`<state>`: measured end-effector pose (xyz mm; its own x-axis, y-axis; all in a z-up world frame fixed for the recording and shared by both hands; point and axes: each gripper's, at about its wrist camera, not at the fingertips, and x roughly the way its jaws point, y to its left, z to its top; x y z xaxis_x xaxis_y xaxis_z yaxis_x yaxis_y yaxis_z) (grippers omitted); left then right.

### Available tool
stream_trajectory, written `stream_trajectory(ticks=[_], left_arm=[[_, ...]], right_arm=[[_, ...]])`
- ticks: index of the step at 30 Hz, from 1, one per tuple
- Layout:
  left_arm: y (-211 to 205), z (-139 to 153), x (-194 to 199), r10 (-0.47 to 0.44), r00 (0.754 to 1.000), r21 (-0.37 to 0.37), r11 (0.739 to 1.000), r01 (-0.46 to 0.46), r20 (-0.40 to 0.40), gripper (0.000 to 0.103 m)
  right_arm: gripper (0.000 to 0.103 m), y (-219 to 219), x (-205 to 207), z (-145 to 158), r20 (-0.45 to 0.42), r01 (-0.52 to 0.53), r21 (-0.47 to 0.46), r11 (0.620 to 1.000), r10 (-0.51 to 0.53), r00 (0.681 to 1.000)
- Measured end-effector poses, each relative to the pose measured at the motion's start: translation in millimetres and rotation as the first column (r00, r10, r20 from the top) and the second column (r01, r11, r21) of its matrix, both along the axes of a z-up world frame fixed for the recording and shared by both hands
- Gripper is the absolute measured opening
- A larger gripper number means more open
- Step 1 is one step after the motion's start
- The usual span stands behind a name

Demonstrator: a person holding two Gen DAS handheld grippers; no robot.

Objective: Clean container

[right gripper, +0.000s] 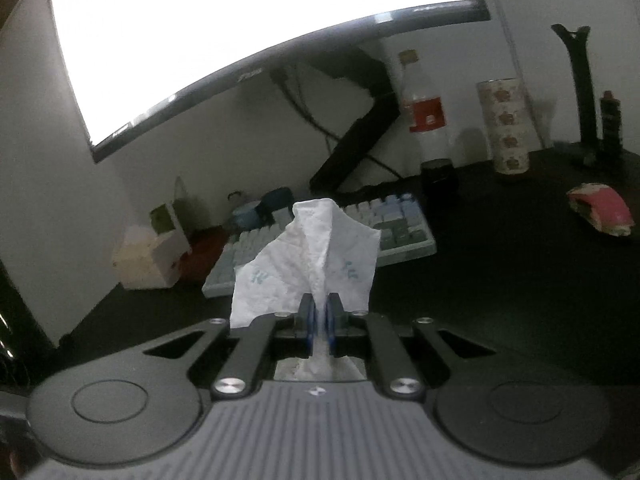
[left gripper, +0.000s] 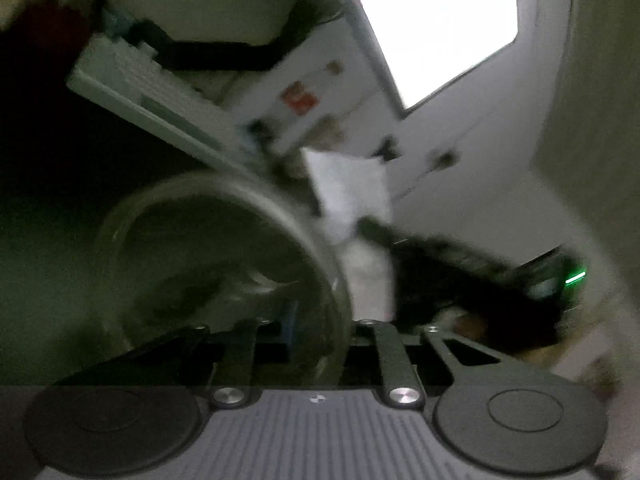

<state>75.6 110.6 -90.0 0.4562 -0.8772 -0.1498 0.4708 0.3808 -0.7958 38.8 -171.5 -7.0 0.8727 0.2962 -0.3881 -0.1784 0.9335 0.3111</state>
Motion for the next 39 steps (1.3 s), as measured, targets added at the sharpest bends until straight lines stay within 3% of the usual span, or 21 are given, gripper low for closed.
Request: stream_trajectory(ticks=[2,6,7,9,11,13,16,20,23,25,27,30,32,36,39], left_arm=[[6.1,2.4,-2.7,-0.033,0.999,-0.078,0.996,0.034,0.014,0.013],[4.2,2.9,-4.5,-0.033,0.999,-0.085,0.996,0.034,0.012,0.014],[3.3,2.5,-5.2,-0.019,1.0,-0.074,0.997,0.02,0.011,0.021],[0.3,8.8,-11.0,0.06,0.997,0.044,0.997,-0.062,0.044,0.041],[-7.4,20.1,-20.8,0.134,0.984,0.196,0.968,-0.156,0.121,0.086],[-18.2,32.0,-32.9,0.151,0.961,0.324,0.919,-0.223,0.233,0.093],[-30.1,41.8,-48.4,0.013,0.944,0.416,0.896,-0.157,0.329,0.103],[-44.5,39.1,-57.5,-0.068,0.926,0.504,0.853,-0.14,0.371,0.103],[-55.1,30.1,-52.9,-0.054,0.937,0.577,0.8,-0.167,0.346,0.103],[-60.9,20.6,-45.1,0.003,0.943,0.596,0.774,-0.212,0.332,0.103],[-55.0,13.1,-42.5,0.082,0.933,0.545,0.792,-0.274,0.351,0.103],[-33.3,8.7,-40.3,0.186,0.941,0.406,0.866,-0.293,0.283,0.103],[-26.3,15.0,-39.0,0.224,0.948,0.411,0.86,-0.302,0.227,0.103],[-32.6,24.1,-42.0,0.237,0.944,0.51,0.797,-0.325,0.231,0.103],[-40.6,25.1,-44.2,0.224,0.936,0.602,0.719,-0.347,0.272,0.103]], right_arm=[[0.008,-4.1,0.8,2.6,0.003,0.006,0.01,1.0,-0.006,1.0],[0.008,-5.6,-1.5,6.2,0.015,-0.002,0.018,1.0,0.002,1.0],[0.008,-4.5,-3.0,7.2,0.02,-0.009,0.013,1.0,0.009,1.0],[0.008,-1.1,-7.3,9.5,0.033,-0.029,-0.003,1.0,0.029,0.999],[0.008,3.1,-11.6,11.6,0.047,-0.052,-0.021,0.998,0.053,0.998],[0.008,5.3,-15.8,14.2,0.059,-0.071,-0.031,0.997,0.073,0.996],[0.008,9.0,-20.2,16.7,0.069,-0.087,-0.036,0.996,0.09,0.994],[0.009,14.6,-22.8,16.9,0.074,-0.094,-0.041,0.995,0.097,0.992],[0.009,17.8,-23.6,16.2,0.079,-0.095,-0.05,0.994,0.099,0.992],[0.009,18.6,-22.7,15.4,0.079,-0.09,-0.056,0.994,0.094,0.992],[0.009,18.3,-20.6,14.0,0.075,-0.087,-0.056,0.995,0.091,0.993],[0.009,17.6,-18.1,12.0,0.065,-0.085,-0.049,0.995,0.088,0.994],[0.009,18.2,-18.1,11.4,0.064,-0.085,-0.051,0.995,0.088,0.994],[0.009,22.5,-21.8,12.5,0.076,-0.082,-0.066,0.994,0.087,0.993],[0.01,24.6,-25.7,14.9,0.087,-0.076,-0.075,0.994,0.083,0.993]])
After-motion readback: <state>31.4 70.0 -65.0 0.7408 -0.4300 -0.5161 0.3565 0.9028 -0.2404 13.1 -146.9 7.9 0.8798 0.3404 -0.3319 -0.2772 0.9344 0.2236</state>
